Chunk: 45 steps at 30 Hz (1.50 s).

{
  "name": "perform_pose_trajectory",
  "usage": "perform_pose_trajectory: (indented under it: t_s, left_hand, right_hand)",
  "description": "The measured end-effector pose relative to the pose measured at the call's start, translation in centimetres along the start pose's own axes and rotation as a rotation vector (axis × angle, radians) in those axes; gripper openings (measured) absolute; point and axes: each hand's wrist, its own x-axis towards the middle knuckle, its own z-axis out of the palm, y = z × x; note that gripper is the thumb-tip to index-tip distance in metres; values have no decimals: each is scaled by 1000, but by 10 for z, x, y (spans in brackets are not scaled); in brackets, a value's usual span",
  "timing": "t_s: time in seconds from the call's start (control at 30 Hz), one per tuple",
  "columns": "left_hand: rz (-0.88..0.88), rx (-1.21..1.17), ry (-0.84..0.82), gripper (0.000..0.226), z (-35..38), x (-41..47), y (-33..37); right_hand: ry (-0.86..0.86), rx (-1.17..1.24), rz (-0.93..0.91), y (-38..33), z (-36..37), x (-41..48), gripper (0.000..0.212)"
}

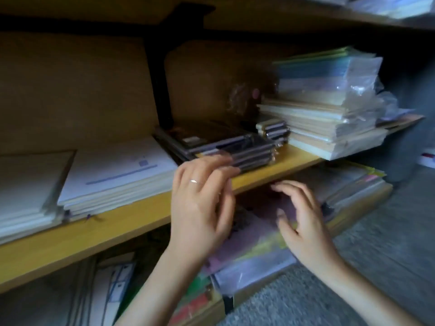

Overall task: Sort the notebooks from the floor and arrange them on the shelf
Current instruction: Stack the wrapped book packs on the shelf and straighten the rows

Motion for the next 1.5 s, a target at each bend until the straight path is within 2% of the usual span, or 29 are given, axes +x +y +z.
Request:
perform_pose_trajectory:
  t_s: [0.1, 0.13, 0.17, 0.23, 0.3, 0.37, 0.43, 0.5, 0.57, 0.6, 0.67, 0.73, 0.83, 0.93, 0.97, 1.07, 1.2, 1.3, 1.43, 1.5]
  left_hand:
    - [284, -78, -393, 26, 16, -57, 50]
    - [303, -95, -552, 24, 28, -83, 60]
    - [232, -148, -741, 23, 40, -109, 70]
    - [-83, -300, -1098, 27, 62, -162, 82]
    - [-419, -468, -1410, 32, 77, -210, 89]
    - [-728, -678, -1554, 34, 85, -243, 98]
    - [-981, -802, -1618, 40, 91, -265, 110]
    - [-1186, -852, -1616, 49, 100, -281, 123]
    - [-1402, -929, -1545, 63, 108, -290, 138]
    - [-1481, -961, -1519, 66, 112, -290, 144]
    - [-1527, -987, -1447, 51, 119, -287, 153]
    - [-1542, -1053, -1445, 39, 120, -276, 156]
    - [-1616, -1073, -1463, 35, 121, -276, 142]
    - [-1668, -1078, -1456, 68, 117, -273, 129]
    - [-1667, -1109, -1450, 70, 116, -270, 127]
    - [-1606, -1229, -1403, 43, 113, -260, 131]
    - [-1551, -1329, -1186, 53, 107, -240, 140]
    - [-1423, -1331, -997, 49, 99, -220, 143]
    - [-1256, -1344, -917, 50, 81, -181, 134]
    - [-1214, -1322, -834, 52, 72, -161, 128]
  right_hand:
    - [-91, -13, 228, 33, -27, -84, 42]
    - [-134, -51, 340, 46, -35, -117, 39]
    - [-163, -80, 463, 54, -44, -149, 37]
    - [-162, -96, 773, 70, -64, -210, 36]
    - [-124, -105, 1037, 70, -83, -250, 23]
    - [-112, -117, 1291, 65, -99, -276, 21]
    - [-227, -197, 1495, 64, -108, -294, 22]
    - [-417, -215, 1615, 61, -108, -301, 8]
    - [-487, -198, 1664, 62, -103, -305, 21]
    - [-471, -197, 1656, 64, -101, -305, 24]
    - [-422, -158, 1672, 67, -95, -302, 27]
    - [-362, -113, 1762, 70, -94, -296, 28]
    - [-265, 42, 1923, 77, -98, -289, 20]
    - [-180, 205, 1940, 79, -101, -282, 13]
    - [-139, 230, 1909, 77, -100, -282, 12]
    - [44, 306, 1826, 64, -92, -279, 14]
    - [207, 312, 1577, 48, -82, -265, 19]
    - [236, 361, 1410, 44, -79, -246, 16]
    - [248, 425, 1239, 42, -84, -215, 33]
    - [223, 430, 1117, 39, -84, -197, 29]
